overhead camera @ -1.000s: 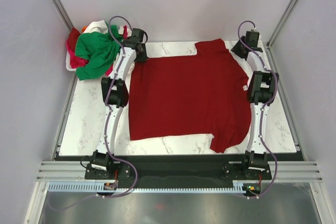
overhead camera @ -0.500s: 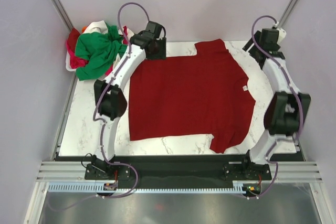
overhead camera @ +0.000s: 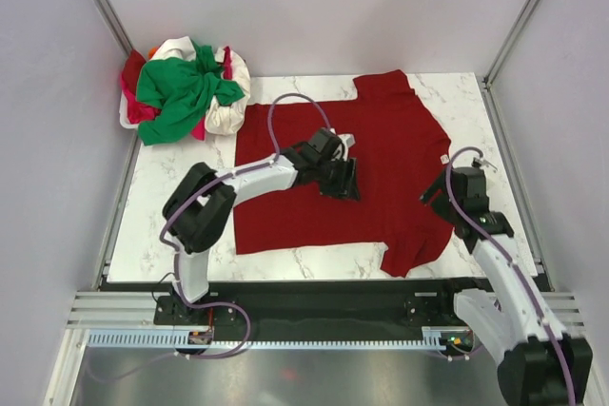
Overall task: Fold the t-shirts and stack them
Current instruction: Fold the tshirt
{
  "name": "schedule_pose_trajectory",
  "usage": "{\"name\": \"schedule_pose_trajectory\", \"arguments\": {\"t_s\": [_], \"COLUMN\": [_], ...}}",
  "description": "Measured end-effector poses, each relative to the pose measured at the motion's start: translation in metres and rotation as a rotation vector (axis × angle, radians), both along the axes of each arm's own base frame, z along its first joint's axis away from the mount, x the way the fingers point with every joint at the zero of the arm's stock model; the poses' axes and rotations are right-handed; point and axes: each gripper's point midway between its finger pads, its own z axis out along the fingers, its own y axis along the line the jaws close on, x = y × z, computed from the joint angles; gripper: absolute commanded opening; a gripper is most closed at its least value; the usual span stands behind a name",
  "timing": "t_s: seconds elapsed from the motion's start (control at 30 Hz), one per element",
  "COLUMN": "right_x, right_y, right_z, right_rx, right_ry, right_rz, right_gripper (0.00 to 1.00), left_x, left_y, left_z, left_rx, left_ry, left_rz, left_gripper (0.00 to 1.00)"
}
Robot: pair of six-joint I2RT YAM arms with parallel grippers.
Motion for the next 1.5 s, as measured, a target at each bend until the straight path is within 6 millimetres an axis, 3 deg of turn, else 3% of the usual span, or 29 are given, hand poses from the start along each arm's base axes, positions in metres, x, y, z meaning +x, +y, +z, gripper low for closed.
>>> {"name": "schedule_pose_trajectory", "arguments": {"t_s": [0.1,0.2,0.33,0.5,0.73,0.87,1.0,1.13,1.33,1.5], "right_x": [-0.020,-0.025,-0.032,-0.034,-0.031,-0.031,-0.030,-0.031,-0.038,-0.060], "right_y": [0.002,0.003,0.004,0.005,0.006,0.007,0.010,0.020,0.059,0.096], "right_z": [0.010,0.023,0.017,0.015,0.017,0.015,0.005,-0.008,-0.013,-0.034], "right_rx": [0.033,0.045,0.046,0.048,0.053,0.055,0.054,0.047,0.056,0.050], "right_ry": [-0.060,-0.112,-0.073,-0.048,-0.039,-0.029,0.019,0.082,0.094,0.141], "right_rz": [-0.012,-0.009,-0.006,-0.001,0.006,0.008,0.020,0.064,0.178,0.276], "right_gripper": [0.79,0.79,0.79,0.79,0.79,0.79,0.82,0.82,0.84,0.84], "left_x": [-0.021,-0.054,-0.089,-0.099,-0.098,-0.091,-0.078,-0.041,0.034,0.042], "left_y": [-0.039,-0.076,-0.106,-0.123,-0.123,-0.133,-0.129,-0.112,-0.067,-0.062], "left_z": [-0.007,-0.002,0.011,0.008,-0.047,-0.046,-0.047,-0.049,-0.049,-0.049], "left_rx": [-0.079,-0.153,-0.212,-0.232,-0.143,-0.153,-0.134,-0.127,-0.127,-0.121], "left_ry": [0.017,0.014,0.002,-0.007,0.053,0.039,0.023,0.018,-0.002,-0.014], "left_rz": [-0.070,-0.156,-0.236,-0.265,-0.243,-0.238,-0.199,-0.119,0.051,0.074], "left_gripper": [0.55,0.56,0.56,0.56,0.54,0.53,0.51,0.51,0.51,0.50]}}
